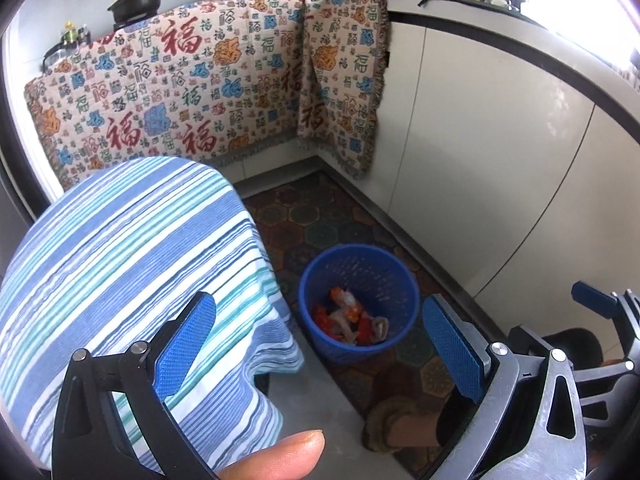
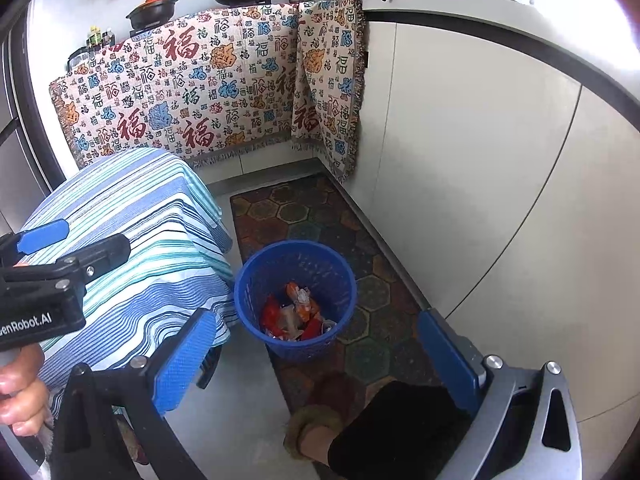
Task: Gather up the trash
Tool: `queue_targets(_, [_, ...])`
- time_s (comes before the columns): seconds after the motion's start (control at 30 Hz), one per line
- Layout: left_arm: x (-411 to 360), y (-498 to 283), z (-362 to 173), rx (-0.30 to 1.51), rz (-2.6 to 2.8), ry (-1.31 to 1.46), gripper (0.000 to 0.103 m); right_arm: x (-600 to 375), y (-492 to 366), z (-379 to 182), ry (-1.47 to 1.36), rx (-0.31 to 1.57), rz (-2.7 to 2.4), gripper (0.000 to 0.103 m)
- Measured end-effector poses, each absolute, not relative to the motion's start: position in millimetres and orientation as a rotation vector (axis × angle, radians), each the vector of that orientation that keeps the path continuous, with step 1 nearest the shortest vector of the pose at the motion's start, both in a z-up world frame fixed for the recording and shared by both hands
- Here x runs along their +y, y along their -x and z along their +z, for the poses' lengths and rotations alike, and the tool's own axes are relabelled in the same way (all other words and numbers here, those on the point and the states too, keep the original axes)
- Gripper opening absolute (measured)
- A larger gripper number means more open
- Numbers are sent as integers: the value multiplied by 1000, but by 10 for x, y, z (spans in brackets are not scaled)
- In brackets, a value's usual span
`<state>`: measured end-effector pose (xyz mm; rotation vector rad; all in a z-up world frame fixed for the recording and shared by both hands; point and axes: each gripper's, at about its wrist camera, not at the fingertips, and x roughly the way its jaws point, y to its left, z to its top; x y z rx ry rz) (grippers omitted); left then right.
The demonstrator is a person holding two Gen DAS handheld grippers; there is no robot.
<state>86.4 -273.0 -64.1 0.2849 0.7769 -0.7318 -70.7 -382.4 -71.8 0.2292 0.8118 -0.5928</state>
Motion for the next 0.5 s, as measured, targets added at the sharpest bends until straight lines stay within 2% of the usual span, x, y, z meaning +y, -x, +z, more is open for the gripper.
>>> queue_targets(0.5, [-2763, -885, -717, 788, -717, -326, 103, -3836, 672, -735, -224, 824, -618, 103])
